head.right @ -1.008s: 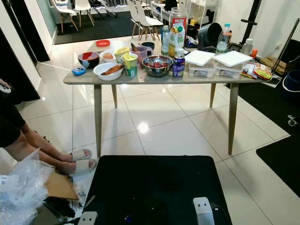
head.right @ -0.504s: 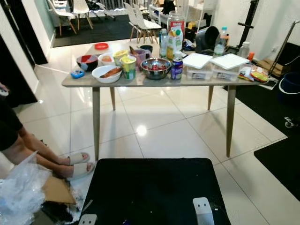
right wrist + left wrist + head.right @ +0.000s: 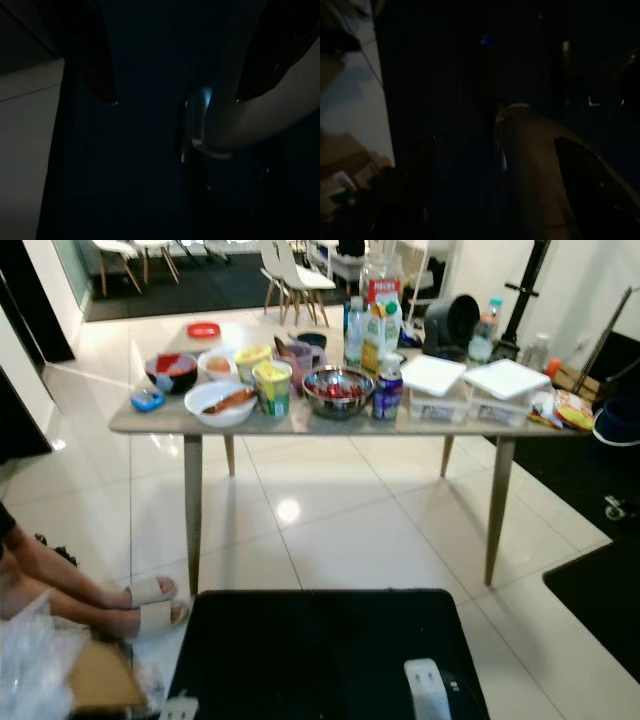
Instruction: Restocking fridge
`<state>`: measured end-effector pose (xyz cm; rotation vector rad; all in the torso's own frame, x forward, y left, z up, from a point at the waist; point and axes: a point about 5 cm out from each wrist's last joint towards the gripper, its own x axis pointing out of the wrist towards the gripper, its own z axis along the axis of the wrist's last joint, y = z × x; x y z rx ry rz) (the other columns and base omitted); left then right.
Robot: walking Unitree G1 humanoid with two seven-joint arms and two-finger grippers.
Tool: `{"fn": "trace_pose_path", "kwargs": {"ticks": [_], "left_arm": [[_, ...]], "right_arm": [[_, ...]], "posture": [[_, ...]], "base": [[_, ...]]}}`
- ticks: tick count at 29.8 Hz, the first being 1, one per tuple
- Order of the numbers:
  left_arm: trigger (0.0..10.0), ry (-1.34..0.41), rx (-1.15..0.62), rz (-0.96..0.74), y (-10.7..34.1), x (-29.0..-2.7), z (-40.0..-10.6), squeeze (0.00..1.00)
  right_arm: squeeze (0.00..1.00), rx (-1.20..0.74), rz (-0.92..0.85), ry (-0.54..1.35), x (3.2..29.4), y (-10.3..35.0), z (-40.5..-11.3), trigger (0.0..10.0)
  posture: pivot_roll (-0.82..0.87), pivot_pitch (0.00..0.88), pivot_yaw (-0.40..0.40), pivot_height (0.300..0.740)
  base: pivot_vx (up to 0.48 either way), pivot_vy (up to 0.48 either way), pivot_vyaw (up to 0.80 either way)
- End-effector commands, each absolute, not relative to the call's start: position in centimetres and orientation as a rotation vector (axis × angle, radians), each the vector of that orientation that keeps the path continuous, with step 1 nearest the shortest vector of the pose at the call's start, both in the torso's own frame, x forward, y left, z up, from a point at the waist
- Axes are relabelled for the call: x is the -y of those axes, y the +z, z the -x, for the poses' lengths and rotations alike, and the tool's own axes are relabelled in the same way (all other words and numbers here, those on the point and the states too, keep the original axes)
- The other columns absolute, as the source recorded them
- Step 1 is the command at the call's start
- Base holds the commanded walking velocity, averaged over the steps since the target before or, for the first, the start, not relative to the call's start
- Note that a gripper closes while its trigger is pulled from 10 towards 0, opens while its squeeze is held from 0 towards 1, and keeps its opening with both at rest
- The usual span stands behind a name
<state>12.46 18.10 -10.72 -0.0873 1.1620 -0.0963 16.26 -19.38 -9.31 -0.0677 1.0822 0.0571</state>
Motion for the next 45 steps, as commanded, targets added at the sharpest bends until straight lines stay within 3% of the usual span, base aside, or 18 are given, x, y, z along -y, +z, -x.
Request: {"fn": "trace_pose_path", "kwargs": {"ticks": [1,9,35,45], "left_arm": [[10.0,-0.102,-1.185,0.086,-10.94,-18.02,-11.78,0.0],[10.0,-0.105,-1.188,0.089,-10.95,-18.06,-11.72,0.0],[10.0,-0.097,-1.172,0.053,-10.88,-18.22,-11.91,0.0],[10.0,-0.098,-1.166,0.038,-10.8,-18.45,-12.1,0.0]], "right_arm": [[0.0,-1.079,0.064,0.066,18.93,-9.3,-16.44,10.0],[0.0,-1.082,0.054,0.06,18.9,-9.35,-16.32,10.0],[0.0,-1.102,0.032,0.045,18.97,-9.51,-15.95,10.0],[0.0,-1.094,0.03,0.048,18.89,-9.42,-16.19,10.0]], "posture": [[-0.02,0.0,0.001,0.74],[-0.02,0.0,0.003,0.74],[-0.02,0.0,0.003,0.74],[-0.02,0.0,0.006,0.74]], "base": [[0.382,0.0,0.0],[0.36,0.0,0.0],[0.0,0.0,-0.77],[0.0,0.0,0.0]]}}
